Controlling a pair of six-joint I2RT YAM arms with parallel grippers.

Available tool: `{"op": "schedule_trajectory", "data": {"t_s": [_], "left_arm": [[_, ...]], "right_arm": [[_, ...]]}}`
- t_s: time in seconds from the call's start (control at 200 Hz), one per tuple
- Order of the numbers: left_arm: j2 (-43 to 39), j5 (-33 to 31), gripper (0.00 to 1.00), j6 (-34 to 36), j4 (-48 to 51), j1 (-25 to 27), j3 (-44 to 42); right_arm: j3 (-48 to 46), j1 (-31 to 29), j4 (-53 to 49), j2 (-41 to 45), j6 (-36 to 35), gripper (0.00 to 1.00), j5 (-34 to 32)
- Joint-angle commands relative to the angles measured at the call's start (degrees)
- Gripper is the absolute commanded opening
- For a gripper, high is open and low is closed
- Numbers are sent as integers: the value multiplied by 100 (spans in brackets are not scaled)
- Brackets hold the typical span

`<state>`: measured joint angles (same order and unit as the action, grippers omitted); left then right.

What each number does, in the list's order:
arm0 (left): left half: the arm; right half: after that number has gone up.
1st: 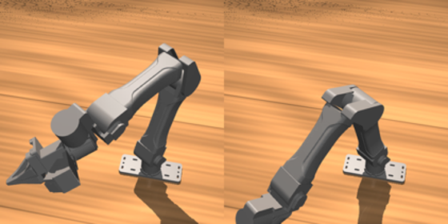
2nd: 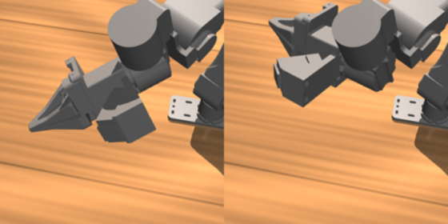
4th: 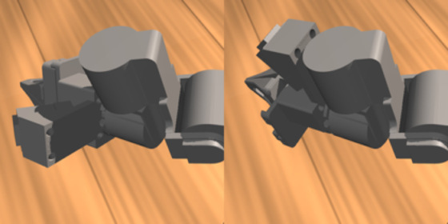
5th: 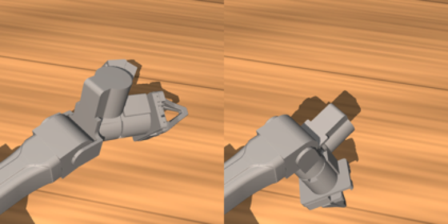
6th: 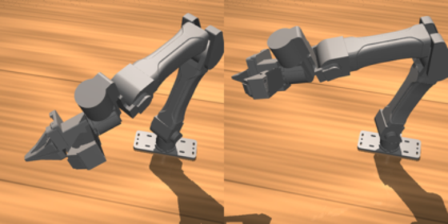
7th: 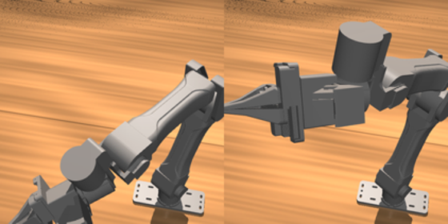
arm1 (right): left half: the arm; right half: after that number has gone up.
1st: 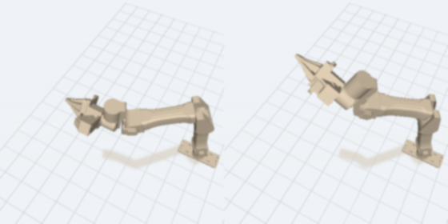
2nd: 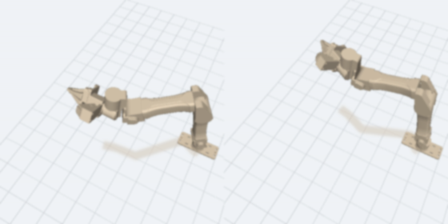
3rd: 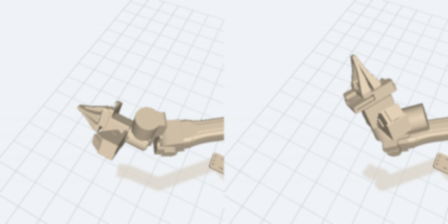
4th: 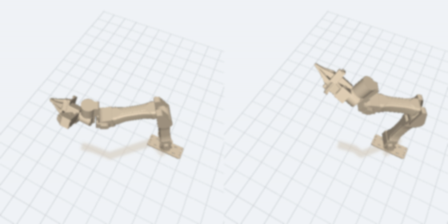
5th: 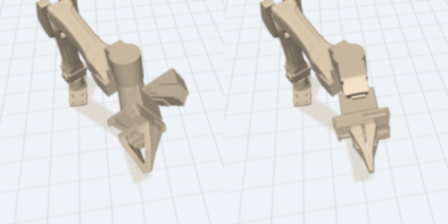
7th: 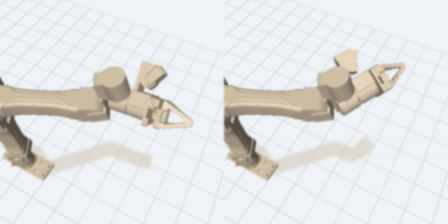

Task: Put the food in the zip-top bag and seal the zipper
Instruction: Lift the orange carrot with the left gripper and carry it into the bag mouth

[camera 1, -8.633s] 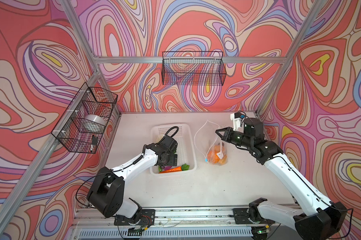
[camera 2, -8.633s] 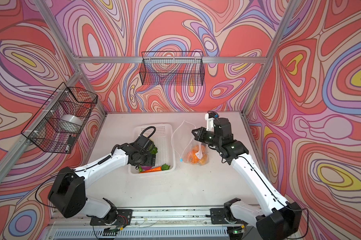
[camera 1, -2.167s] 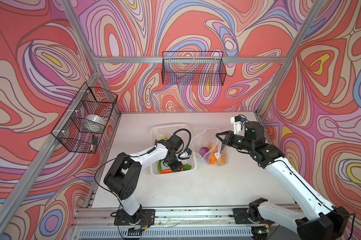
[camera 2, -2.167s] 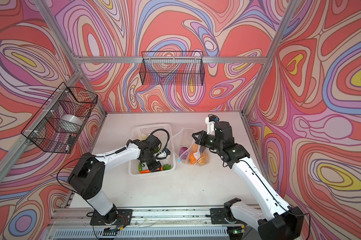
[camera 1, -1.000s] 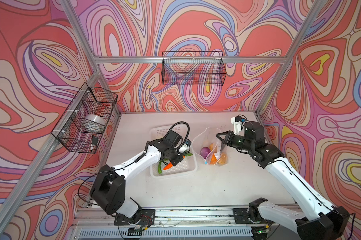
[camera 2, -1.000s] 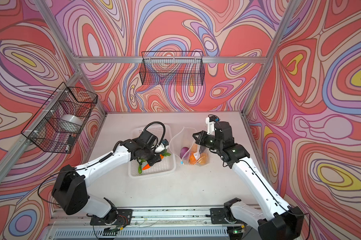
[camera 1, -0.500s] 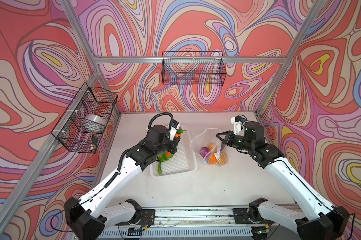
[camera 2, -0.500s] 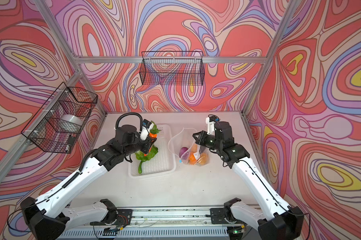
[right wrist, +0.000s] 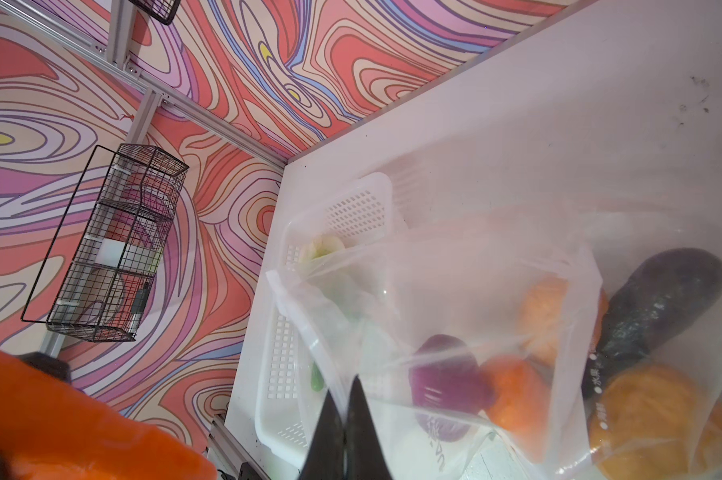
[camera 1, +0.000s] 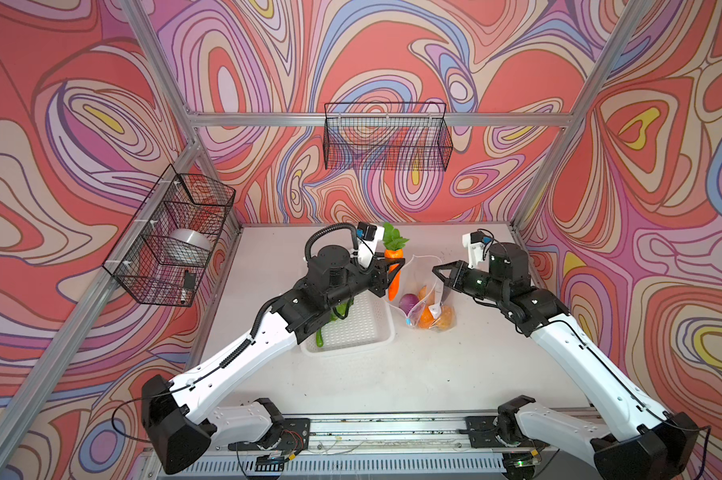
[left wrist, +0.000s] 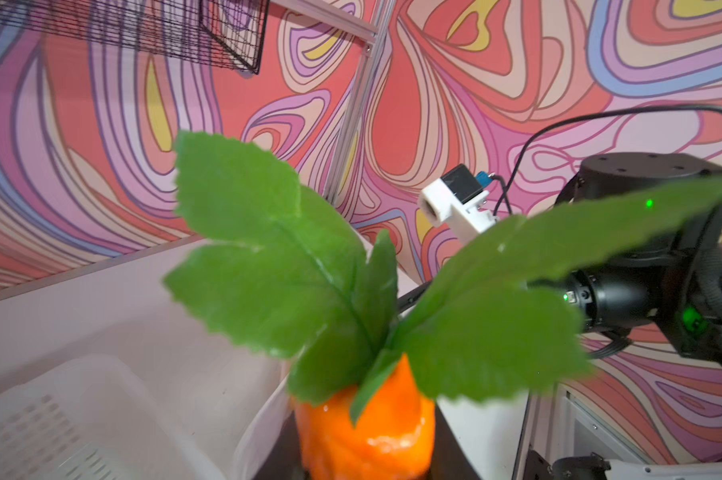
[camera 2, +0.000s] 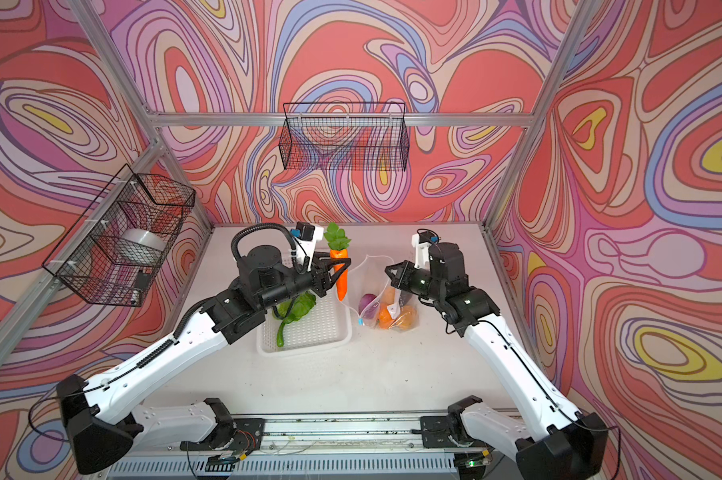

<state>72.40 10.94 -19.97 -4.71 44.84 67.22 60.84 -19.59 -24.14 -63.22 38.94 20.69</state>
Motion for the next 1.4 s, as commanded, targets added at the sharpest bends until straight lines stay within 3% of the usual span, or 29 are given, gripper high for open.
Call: {"op": "schedule_trajectory", "data": {"t_s": [0.0,0.436,0.826,1.337,1.397], "left_arm": [[207,-57,0,-207,-1521,149,-167],[1256,-787,0,343,-3660,464,-1118],[1368,-629,0,354,-2792,592,-1254],[1827,-463,0,-476,-3272,710,-1123],[1866,-411,6,-527,-3261,711,-1115]], "right_arm": [[38,-27,85,73,98,0,40],[42,-27,81,152,167,0,-10],[-28,-27,94,214,166,0,-21],[-89,-20,111,271,176,0,-20],[-98,-22,81,292,163,0,-29]]}}
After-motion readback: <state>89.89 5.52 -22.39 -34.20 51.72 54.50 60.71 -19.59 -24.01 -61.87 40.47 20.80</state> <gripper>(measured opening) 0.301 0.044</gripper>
